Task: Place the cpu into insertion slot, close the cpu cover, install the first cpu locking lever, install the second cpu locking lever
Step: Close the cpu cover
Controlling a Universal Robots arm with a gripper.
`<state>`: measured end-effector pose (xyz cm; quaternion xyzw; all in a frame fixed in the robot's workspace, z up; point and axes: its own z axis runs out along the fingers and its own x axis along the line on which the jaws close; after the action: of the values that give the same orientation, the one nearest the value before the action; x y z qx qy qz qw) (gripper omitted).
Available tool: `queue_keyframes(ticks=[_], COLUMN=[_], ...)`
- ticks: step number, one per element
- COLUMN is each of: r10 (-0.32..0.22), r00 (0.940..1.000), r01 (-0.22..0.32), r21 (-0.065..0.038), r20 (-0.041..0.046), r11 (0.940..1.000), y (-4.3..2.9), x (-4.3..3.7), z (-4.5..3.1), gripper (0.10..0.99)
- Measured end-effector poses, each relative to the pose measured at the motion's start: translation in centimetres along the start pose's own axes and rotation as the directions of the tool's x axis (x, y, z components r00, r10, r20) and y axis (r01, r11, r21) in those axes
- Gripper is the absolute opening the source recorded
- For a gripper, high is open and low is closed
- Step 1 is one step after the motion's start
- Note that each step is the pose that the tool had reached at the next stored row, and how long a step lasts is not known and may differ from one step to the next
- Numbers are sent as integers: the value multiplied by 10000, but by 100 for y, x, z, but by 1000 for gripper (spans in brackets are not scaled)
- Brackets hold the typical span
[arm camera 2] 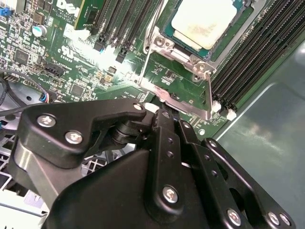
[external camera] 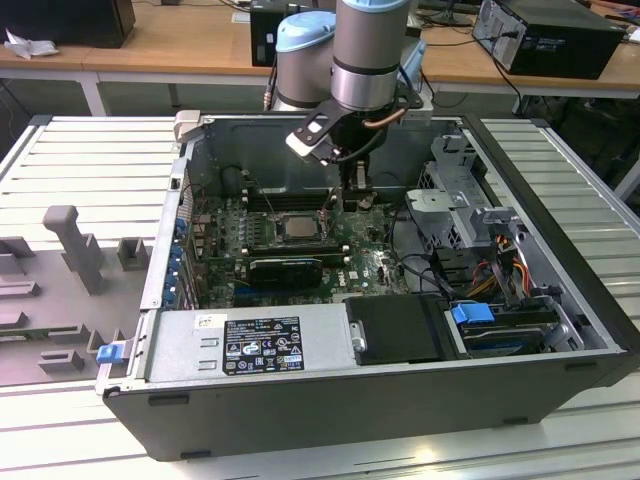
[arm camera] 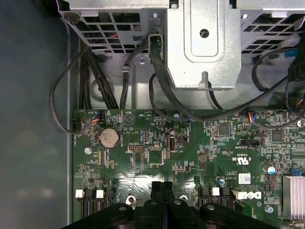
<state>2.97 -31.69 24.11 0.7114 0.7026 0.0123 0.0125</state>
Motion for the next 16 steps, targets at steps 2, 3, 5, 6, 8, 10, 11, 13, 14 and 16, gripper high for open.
queue_keyframes(ticks=[2,3,5,6,8,10,11,13,14,16], r10=[0,1,1,1,0,0,0,1,0,0], r00=[10000,10000,10000,10000,10000,10000,10000,10000,10000,10000], r01=[0,-1,-1,-1,0,0,0,-1,0,0], r21=[0,0,0,0,0,0,0,0,0,0], r20=[0,0,0,-1,0,0,-1,-1,0,-1], r11=[10000,10000,10000,10000,10000,10000,10000,10000,10000,10000], y=[-4,-8,-12,-17,-23,-29,-35,-51,-56,-66], x=[0,0,0,0,0,0,0,-1,-1,-1], z=[0,0,0,0,-1,-1,-1,-2,-2,-2], gripper=[110,110,110,110,110,110,110,110,110,110])
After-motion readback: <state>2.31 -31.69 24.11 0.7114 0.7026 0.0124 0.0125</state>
